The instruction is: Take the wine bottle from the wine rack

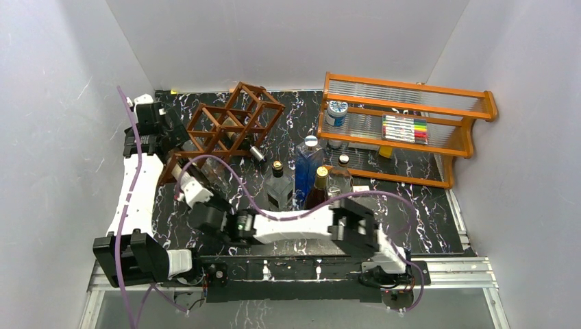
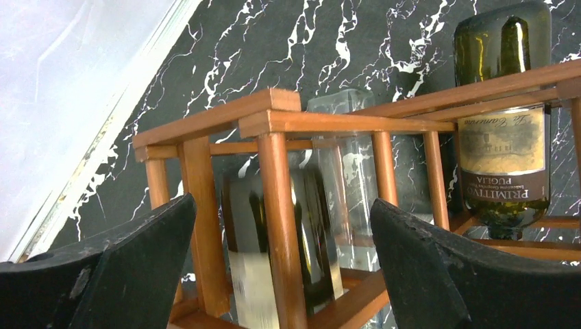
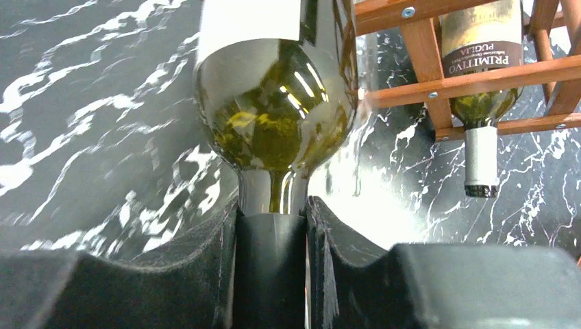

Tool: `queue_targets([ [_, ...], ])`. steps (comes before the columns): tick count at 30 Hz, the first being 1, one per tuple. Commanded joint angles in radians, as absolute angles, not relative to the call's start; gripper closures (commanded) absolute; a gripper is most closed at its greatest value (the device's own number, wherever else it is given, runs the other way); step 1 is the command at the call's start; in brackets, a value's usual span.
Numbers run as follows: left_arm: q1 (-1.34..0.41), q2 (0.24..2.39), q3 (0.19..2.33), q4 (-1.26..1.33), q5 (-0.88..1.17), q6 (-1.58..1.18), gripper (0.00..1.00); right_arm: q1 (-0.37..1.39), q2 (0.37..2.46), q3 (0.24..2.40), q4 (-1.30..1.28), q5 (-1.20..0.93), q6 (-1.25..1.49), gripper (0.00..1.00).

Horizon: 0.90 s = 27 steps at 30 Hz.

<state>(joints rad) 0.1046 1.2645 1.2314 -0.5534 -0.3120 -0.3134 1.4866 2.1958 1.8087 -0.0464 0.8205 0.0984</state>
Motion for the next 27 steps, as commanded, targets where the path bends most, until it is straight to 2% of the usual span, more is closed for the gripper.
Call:
queue_targets([
  [1,0.115,1.252,1.226,-0.498,-0.314,-0.292,0.02,1.561,1.859,1.606,0.104,0.81,0.098,1.0],
  [3,0.115,1.245,1.229,-0.492,-0.312,-0.279,0.02,1.562,1.816,1.529,0.165,0.795,0.074,1.0],
  [7,0.115,1.233,1.238,-0.485,-0.295,-0.25,0.02,1.568,1.76,1.489,0.13,0.755,0.098,1.0],
  [13,0.115,1.213,1.326,-0.551,-0.237,-0.245,0.02,1.577,1.635,1.519,-0.123,0.672,0.177,1.0],
  [21,0.115,1.102,1.373,-0.622,0.059,-0.291,0.04,1.512,1.565,1.542,-0.406,0.503,0.219,1.0],
  [24,0.115,1.032,1.304,-0.61,0.208,-0.291,0.06,1.483,1.561,1.578,-0.539,0.44,0.218,1.0],
  [27,0.11,0.923,1.147,-0.507,0.444,-0.298,0.1,1.44,1.58,1.666,-0.723,0.37,0.228,1.0],
])
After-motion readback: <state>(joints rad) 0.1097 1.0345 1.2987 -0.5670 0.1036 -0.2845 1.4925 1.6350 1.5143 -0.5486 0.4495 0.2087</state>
